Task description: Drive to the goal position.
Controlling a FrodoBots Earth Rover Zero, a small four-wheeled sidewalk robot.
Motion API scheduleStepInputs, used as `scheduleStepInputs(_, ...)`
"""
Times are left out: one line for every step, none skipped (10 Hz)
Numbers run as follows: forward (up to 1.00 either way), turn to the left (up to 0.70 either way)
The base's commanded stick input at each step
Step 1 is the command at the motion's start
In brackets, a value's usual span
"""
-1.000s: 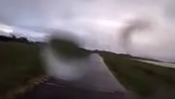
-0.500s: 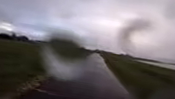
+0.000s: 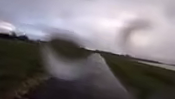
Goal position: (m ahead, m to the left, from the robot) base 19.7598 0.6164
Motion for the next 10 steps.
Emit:
scheduleStepInputs(0.70,-0.11)
scheduleStepInputs(0.70,-0.05)
scheduleStepInputs(0.70,0.00)
scheduleStepInputs(0.70,0.00)
scheduleStepInputs(0.70,0.00)
scheduleStepInputs(0.70,0.00)
scheduleStepInputs(0.70,0.00)
scheduleStepInputs(0.70,0.00)
scheduleStepInputs(0.70,0.00)
scheduleStepInputs(0.70,0.00)
